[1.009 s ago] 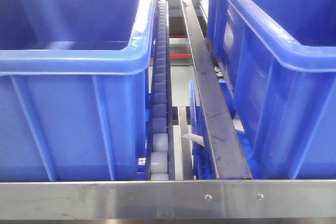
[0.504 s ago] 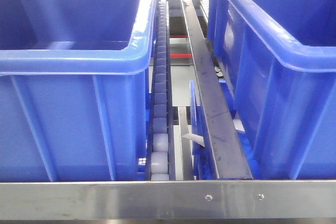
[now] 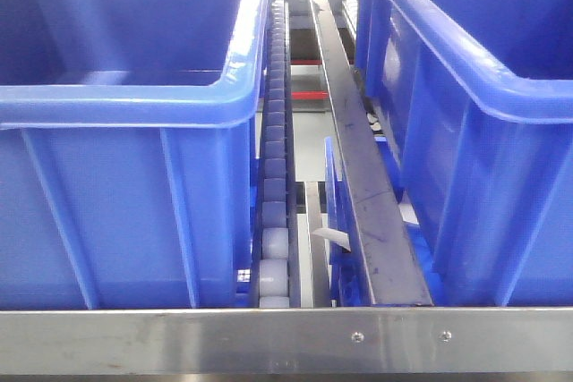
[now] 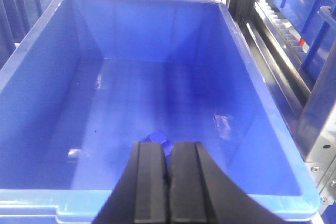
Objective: Pick and sort blue part to right shelf
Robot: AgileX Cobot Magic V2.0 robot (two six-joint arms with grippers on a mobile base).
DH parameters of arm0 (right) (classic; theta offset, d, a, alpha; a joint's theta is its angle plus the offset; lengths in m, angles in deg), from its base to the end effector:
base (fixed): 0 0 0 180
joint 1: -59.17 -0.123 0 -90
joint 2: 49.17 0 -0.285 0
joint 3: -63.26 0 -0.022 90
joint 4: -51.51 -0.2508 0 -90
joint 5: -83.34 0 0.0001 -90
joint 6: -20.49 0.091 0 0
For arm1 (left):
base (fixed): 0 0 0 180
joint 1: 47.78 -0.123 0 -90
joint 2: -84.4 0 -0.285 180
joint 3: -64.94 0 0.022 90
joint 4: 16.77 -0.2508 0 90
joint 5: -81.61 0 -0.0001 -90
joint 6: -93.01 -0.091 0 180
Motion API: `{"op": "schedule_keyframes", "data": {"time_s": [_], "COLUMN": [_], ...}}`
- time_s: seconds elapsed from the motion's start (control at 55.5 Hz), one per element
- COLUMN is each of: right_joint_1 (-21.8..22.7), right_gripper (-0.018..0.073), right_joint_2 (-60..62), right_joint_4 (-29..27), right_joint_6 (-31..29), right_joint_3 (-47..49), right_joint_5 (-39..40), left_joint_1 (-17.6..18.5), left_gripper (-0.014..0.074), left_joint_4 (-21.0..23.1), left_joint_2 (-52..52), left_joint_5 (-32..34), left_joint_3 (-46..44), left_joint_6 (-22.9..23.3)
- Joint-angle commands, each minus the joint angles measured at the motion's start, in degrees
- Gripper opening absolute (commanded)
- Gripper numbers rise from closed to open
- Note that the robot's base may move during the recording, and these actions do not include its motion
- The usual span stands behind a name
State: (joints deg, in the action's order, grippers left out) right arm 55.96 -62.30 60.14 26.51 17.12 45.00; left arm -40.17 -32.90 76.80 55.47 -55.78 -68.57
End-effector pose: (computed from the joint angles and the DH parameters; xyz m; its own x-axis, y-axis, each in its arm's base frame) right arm 0.0171 -0.0075 0.3232 -0.1272 -0.0205 -0.9917 0.0347 0.9991 -0.0251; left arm 0.0310 0.0071 0.2760 -0.0373 -0.0625 -0.9973 0.0077 0.9980 -0.0629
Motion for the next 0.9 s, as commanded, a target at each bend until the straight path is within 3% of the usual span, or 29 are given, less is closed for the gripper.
{"op": "schedule_keyframes", "data": {"time_s": [0.0,0.18,0.342,0.883], "right_joint_1": [0.1,0.1,0.1,0.1], "right_gripper": [0.0068,0.0068,0.0068,0.0068], "right_joint_2": [-0.8,-0.8,-0.8,-0.8], "right_joint_4": [0.4,0.4,0.4,0.4], "right_joint_6": [-0.5,-0.5,-0.5,-0.5], "right_joint_3": [1.3,1.3,1.3,1.3], "right_joint_5": [4.8,4.8,4.8,4.8], "left_joint_1": [-2.8,-7.6,-8.0,-8.0], "left_gripper": [0.0125,0.0125,0.0125,0.0125], "left_joint_4": [0.6,4.0,6.1,6.7], "left_joint_2": [1.3,1.5,1.5,1.5], "left_joint_5": [11.7,22.9,30.3,29.0], "left_joint_3": [3.6,14.0,20.2,20.0], "left_joint_6": [-0.8,-4.3,-4.3,-4.3]}}
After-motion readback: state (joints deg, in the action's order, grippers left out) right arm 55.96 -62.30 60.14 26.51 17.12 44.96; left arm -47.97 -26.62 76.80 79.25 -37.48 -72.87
